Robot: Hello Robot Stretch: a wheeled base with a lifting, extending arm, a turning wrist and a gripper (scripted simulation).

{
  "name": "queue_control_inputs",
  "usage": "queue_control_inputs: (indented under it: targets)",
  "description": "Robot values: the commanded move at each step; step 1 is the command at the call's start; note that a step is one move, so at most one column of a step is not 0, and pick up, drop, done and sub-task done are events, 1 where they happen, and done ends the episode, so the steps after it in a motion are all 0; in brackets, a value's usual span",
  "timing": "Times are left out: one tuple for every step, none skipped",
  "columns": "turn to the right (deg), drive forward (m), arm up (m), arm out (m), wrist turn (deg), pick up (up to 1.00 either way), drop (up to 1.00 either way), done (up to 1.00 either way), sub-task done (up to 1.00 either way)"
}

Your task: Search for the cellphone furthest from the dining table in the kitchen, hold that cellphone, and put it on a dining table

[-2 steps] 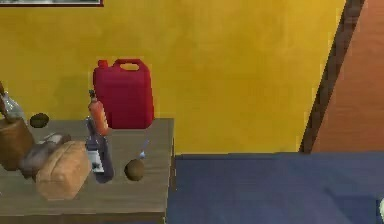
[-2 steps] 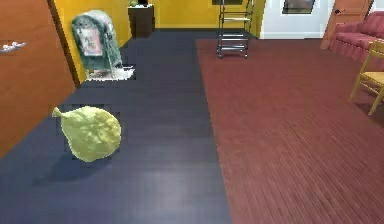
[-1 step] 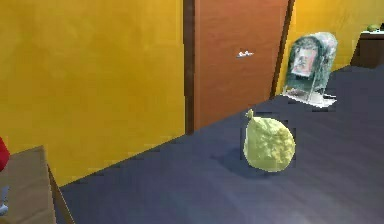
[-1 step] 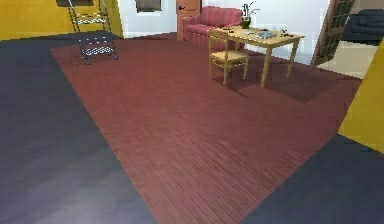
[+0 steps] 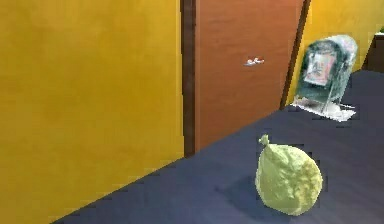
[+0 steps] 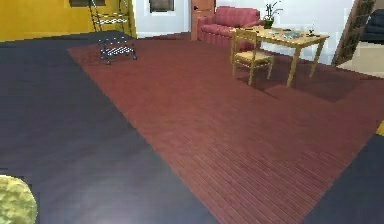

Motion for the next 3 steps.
queue_control_inputs:
  targets:
    - [-33.0, 0.00, 0.00, 0.00, 0.0, 0.00, 0.00, 0.00, 0.00]
    - [-3.0, 0.00, 0.00, 0.00, 0.0, 0.00, 0.00, 0.00, 0.00]
    - [45.0, 0.00, 0.00, 0.00, 0.0, 0.00, 0.00, 0.00, 0.00]
